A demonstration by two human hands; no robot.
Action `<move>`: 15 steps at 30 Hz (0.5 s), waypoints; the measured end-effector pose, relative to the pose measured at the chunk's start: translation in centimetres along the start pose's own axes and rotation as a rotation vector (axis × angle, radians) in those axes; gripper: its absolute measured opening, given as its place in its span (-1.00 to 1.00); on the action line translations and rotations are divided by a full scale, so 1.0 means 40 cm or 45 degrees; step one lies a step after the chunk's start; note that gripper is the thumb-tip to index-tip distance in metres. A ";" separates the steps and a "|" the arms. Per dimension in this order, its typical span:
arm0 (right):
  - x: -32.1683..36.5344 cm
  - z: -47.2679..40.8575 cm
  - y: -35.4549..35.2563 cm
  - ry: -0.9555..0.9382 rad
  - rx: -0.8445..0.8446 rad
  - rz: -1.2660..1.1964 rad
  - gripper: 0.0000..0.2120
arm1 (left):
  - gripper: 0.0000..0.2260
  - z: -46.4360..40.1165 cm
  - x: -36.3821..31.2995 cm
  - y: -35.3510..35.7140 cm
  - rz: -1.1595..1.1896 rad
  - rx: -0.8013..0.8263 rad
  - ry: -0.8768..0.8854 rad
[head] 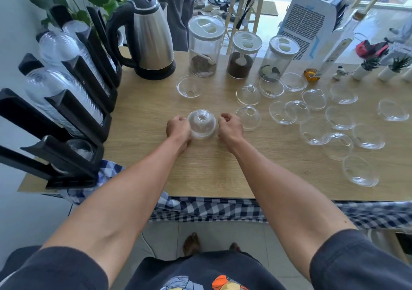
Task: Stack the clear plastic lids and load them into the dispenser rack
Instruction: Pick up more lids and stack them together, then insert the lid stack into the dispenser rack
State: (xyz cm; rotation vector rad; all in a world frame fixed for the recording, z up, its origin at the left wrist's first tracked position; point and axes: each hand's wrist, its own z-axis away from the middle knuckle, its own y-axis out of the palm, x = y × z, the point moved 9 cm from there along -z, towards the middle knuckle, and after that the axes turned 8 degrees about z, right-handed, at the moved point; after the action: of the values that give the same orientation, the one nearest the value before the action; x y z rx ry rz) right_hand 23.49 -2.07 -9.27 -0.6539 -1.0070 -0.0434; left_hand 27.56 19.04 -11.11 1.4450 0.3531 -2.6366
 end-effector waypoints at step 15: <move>0.079 0.050 0.030 -0.004 0.300 -0.386 -0.76 | -0.81 0.020 -0.039 -0.020 0.278 0.180 -0.030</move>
State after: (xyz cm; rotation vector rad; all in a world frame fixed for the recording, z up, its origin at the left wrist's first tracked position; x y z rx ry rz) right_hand 24.08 0.76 -6.62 -0.2832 -1.0881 -0.1869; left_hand 27.57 19.59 -9.28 1.4002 0.0049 -2.5427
